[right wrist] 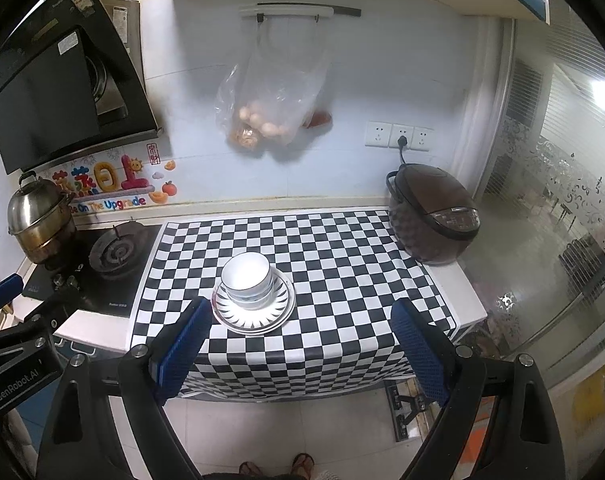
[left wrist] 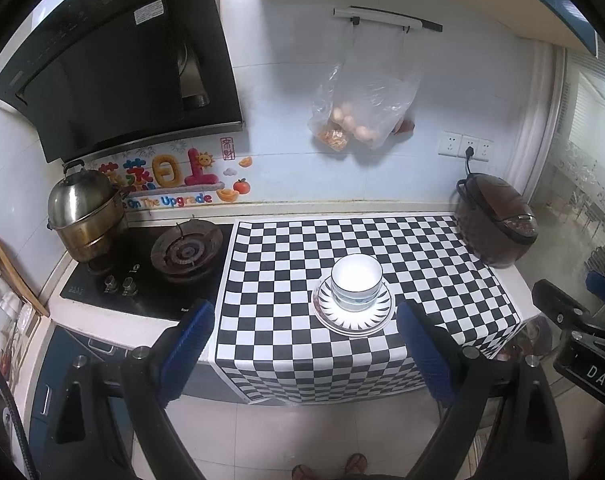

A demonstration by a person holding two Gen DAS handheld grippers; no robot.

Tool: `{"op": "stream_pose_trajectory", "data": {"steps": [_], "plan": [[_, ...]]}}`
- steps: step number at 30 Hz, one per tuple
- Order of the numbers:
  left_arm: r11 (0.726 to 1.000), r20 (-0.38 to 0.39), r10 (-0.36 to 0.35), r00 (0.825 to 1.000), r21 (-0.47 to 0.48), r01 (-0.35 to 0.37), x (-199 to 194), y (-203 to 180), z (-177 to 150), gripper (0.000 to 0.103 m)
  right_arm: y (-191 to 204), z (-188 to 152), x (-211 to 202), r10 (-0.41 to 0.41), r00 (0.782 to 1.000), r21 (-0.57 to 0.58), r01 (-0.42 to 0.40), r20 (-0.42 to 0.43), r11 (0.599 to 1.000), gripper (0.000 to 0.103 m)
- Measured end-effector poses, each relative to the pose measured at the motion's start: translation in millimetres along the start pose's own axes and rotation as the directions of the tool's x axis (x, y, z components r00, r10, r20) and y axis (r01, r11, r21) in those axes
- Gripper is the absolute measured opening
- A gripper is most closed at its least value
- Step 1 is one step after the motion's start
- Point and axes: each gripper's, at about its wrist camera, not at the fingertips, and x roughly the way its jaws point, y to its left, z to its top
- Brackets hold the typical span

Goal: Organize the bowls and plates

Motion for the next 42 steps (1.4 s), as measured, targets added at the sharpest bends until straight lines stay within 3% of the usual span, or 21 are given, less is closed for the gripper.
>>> {"op": "stream_pose_trajectory", "data": {"steps": [42], "plan": [[1.000, 0.005, 0.008, 1.000, -0.005, -0.008, 1, 2, -3, 0.093, -15, 2, 13, 0.004, 1.000, -0.004, -0.004, -0.007, 1.000, 0.093]]}}
